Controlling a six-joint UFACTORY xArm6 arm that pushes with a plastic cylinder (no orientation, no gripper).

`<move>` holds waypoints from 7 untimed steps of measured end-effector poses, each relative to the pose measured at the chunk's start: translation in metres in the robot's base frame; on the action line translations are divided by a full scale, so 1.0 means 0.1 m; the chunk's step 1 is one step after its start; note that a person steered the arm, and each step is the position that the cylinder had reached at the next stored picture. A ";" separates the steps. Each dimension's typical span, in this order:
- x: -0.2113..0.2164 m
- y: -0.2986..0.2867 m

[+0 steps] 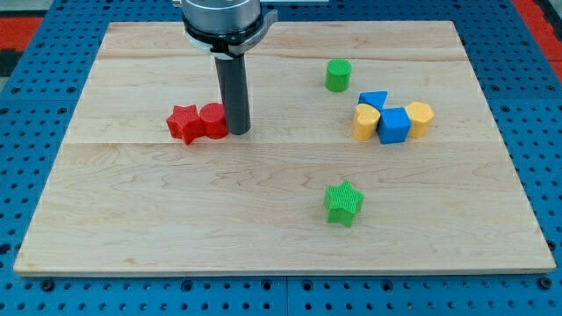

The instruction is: Move the green circle towards the red star

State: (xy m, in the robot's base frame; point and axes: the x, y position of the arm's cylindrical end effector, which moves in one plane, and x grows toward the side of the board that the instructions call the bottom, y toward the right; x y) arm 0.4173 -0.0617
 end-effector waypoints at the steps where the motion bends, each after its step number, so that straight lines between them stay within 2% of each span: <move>1: 0.00 0.01; 2: -0.39 0.07; 3: -0.98 0.12; 4: -1.50 0.59; 6: -1.57 2.24; 7: -1.35 2.14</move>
State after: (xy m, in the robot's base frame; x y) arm 0.2827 0.1528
